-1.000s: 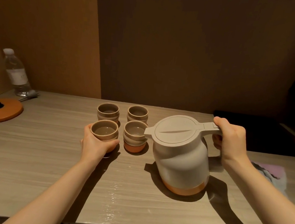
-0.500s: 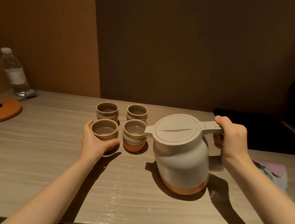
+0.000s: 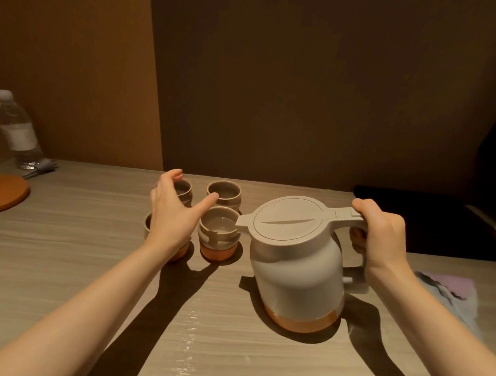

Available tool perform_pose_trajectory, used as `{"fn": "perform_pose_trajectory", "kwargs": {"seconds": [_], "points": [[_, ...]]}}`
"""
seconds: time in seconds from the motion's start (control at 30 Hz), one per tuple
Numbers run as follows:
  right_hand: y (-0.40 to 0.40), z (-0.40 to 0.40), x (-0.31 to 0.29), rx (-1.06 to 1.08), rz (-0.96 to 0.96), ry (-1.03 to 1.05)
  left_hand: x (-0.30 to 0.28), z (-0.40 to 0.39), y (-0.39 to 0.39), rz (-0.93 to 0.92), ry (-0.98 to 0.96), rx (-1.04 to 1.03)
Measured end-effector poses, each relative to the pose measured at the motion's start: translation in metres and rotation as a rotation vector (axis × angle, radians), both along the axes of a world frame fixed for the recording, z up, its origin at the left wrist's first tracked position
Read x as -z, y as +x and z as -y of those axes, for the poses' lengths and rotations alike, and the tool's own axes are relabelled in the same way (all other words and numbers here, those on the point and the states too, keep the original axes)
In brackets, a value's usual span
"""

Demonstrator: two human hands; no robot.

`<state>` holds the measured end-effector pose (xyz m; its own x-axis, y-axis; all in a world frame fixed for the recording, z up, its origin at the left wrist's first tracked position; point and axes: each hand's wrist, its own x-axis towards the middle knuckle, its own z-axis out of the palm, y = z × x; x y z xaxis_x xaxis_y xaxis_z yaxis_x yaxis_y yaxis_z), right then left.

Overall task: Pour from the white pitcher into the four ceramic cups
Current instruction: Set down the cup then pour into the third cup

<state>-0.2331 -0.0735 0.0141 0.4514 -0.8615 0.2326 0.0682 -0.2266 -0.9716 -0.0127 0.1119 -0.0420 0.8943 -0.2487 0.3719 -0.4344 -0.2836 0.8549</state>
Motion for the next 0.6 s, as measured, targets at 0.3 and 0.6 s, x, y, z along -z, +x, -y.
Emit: {"fn": "perform_pose_trajectory", "kwargs": {"seconds": [0.3,0.6], "points": [[0.005,0.005,-0.002,-0.037,-0.019,-0.003,-0.010,0.064,0.039,-0.151,0.390,0.173],[0.008,0.012,-0.001,-0.073,-0.023,-0.021,-0.002,0.091,0.068,-0.235,0.523,0.177]]}}
